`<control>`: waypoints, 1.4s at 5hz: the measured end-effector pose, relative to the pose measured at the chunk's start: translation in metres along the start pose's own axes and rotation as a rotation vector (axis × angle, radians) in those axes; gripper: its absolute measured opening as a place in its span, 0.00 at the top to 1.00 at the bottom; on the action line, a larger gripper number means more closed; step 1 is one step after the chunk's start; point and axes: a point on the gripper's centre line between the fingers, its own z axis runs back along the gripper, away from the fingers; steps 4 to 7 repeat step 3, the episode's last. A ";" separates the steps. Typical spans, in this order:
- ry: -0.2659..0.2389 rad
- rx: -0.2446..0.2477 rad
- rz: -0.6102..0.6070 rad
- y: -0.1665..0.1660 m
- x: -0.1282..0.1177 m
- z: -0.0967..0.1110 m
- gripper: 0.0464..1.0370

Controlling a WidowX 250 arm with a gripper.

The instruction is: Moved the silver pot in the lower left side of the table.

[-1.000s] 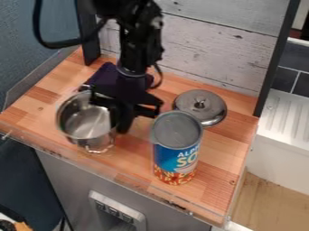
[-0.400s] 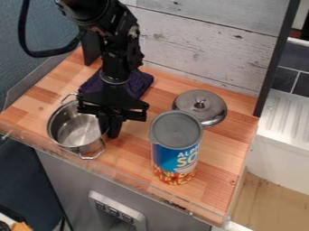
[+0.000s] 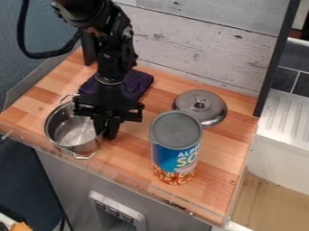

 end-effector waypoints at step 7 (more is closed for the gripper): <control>-0.100 -0.031 -0.104 0.000 0.006 0.056 0.02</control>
